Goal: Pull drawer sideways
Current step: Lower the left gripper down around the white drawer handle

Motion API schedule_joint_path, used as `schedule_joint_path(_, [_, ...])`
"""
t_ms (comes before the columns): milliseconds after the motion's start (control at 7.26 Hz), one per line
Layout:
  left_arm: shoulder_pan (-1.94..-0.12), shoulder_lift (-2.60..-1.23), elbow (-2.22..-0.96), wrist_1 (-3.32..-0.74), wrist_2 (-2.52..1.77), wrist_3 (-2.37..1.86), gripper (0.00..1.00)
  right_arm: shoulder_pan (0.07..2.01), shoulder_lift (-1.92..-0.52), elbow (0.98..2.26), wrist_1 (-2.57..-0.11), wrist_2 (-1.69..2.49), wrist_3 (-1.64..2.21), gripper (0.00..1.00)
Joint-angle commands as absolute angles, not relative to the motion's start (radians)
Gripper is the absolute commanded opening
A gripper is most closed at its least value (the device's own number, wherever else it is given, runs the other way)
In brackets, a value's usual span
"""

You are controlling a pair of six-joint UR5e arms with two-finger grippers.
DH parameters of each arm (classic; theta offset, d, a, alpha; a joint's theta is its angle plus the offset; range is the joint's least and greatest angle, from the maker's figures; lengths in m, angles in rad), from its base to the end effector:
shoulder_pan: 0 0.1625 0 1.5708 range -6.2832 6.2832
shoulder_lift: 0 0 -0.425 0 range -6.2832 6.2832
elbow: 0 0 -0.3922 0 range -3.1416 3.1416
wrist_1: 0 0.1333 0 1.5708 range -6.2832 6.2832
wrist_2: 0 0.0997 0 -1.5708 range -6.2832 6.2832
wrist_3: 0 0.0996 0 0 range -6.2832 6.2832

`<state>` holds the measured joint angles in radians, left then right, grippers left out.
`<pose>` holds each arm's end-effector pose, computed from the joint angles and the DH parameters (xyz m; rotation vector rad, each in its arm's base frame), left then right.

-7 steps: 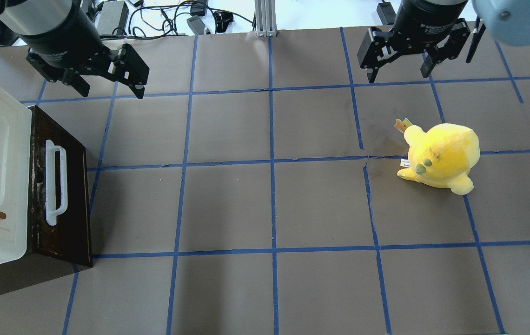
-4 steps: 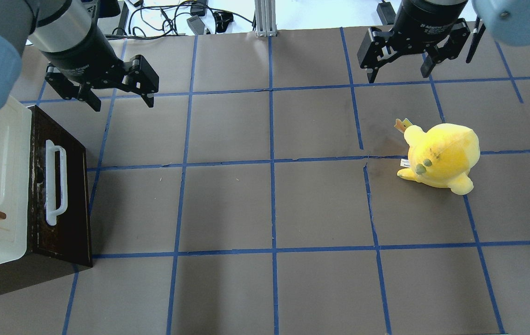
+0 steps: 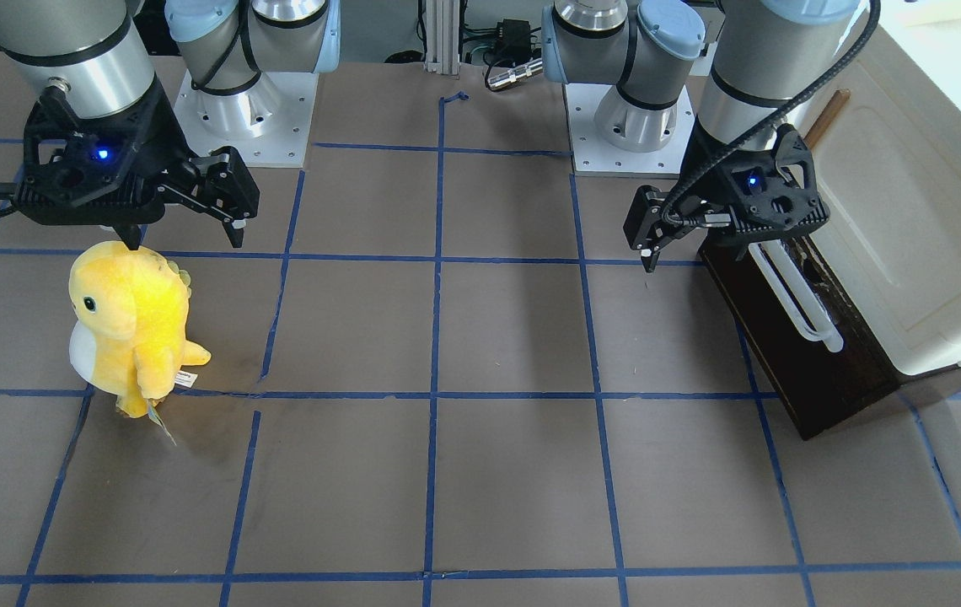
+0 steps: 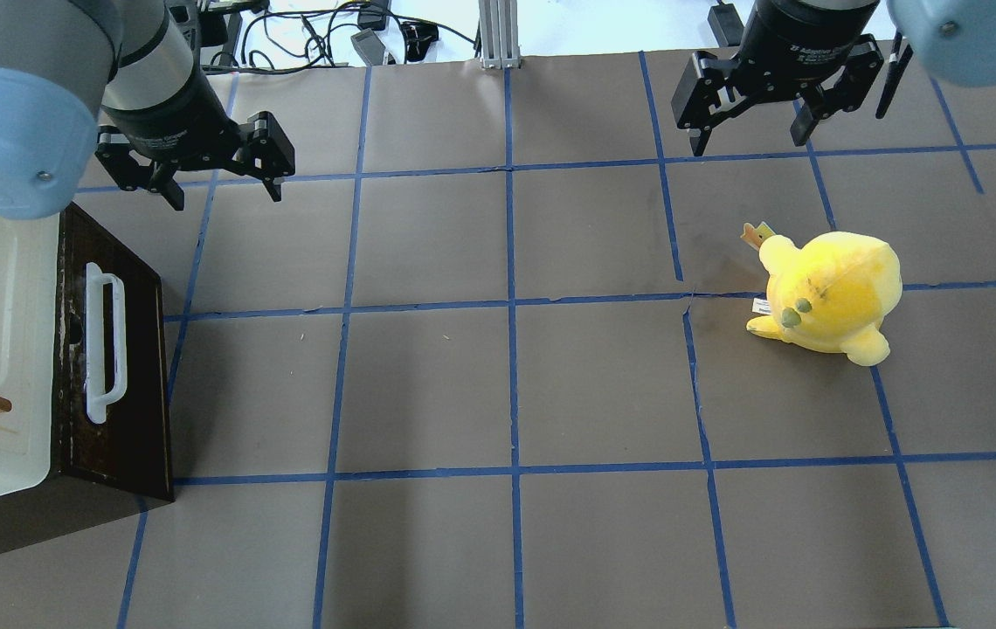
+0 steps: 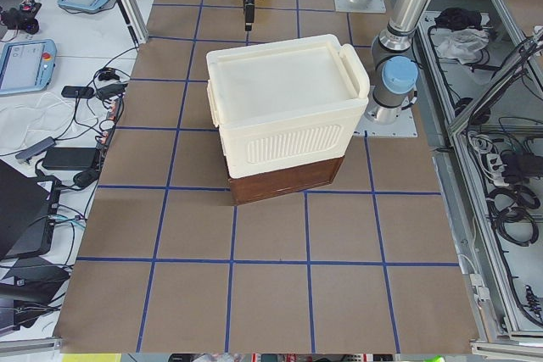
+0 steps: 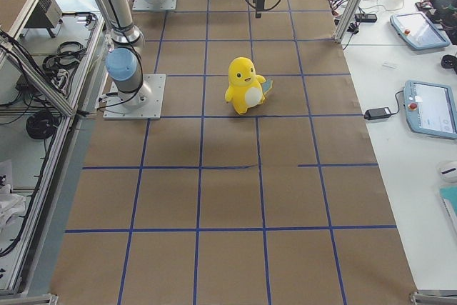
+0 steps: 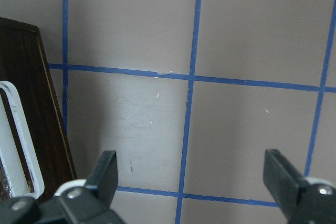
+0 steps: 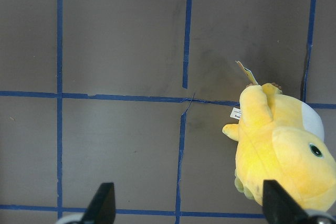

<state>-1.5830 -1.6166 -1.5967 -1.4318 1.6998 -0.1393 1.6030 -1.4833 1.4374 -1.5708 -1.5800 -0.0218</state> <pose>-0.1268 -0.5153 0.4671 -0.1981 3.0094 -0.1160 0.1495 -0.5286 0.5090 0.0842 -3.1307 0.0720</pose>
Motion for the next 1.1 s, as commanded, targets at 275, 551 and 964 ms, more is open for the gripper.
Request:
schedule_joint_path(275, [-1.592, -1.631, -1.71, -1.434, 2.04, -0.156, 1.0, 1.603, -1.483, 1.437, -1.571, -1.58, -0.021, 1.0])
schedule_joint_path(551, [-1.592, -1.707, -1.713, -1.43, 2.043, -0.267, 1.0, 1.603, -1.483, 1.437, -1.571, -1.58, -0.021, 1.0])
schedule_joint_path(964, [-1.611, -1.843, -1.756, -1.425, 2.192, -0.4, 1.0, 1.603, -1.483, 1.437, -1.571, -1.58, -0.021, 1.0])
